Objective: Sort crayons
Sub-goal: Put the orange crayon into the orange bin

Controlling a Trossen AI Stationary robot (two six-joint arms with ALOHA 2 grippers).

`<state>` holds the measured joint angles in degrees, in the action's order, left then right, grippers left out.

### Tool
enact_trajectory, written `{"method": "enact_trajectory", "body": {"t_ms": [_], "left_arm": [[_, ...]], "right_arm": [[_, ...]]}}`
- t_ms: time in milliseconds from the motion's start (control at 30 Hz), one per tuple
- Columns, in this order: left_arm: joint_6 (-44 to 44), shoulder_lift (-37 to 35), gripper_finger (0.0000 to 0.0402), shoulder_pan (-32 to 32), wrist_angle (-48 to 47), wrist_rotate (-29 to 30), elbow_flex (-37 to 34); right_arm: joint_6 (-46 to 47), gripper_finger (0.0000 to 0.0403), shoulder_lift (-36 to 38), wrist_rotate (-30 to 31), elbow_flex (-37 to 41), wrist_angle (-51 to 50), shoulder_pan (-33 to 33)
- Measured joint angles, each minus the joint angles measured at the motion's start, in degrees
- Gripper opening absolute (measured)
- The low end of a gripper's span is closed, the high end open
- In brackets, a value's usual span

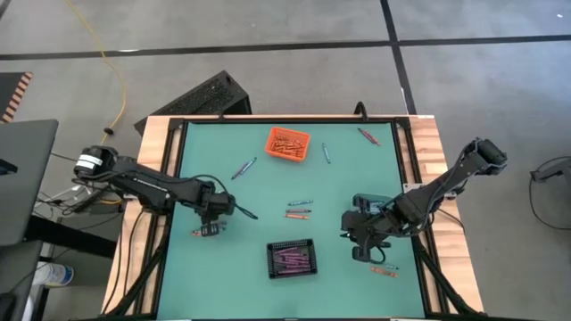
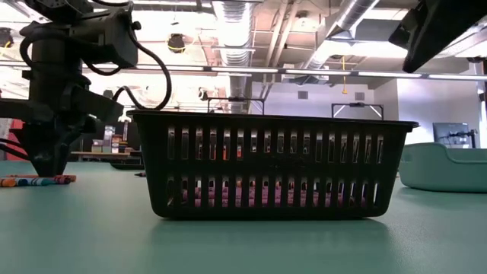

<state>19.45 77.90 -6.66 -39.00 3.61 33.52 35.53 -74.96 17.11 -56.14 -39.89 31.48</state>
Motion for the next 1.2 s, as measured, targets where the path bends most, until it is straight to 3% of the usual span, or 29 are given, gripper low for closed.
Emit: {"method": "enact_trajectory", "body": {"t_ms": [167,433,600,767,967,1200], "left_arm": [[-0.91,-0.04,0.001,0.95,2.16,0.38,0.09],[-4.16,0.24,0.0015,1.18,4.5,5.79,4.66],[-10.93,0.23,0.0014,1.81,5.04,12.45,11.31],[-24.45,0.14,0.0014,6.0,12.51,17.14,16.7],[-37.24,0.12,0.0014,16.0,29.57,10.18,18.14],[-37.09,5.88,0.0014,30.28,41.14,-4.96,18.77]], "right_arm": [[-0.08,0.0075,-2.48,5.21,0.0,0.96,0.29],[-5.77,0.0075,-10.1,5.4,0.0,5.78,0.26],[-10.76,0.0075,-14.03,5.57,0.02,11.33,-0.15],[-13.6,0.0075,-15.65,6.04,0.02,15.75,-0.5],[-16.11,0.0075,-15.8,11.86,0.02,16.32,-0.38],[-26.95,0.0075,-15.78,13.61,0.02,20.73,-1.61]]}}
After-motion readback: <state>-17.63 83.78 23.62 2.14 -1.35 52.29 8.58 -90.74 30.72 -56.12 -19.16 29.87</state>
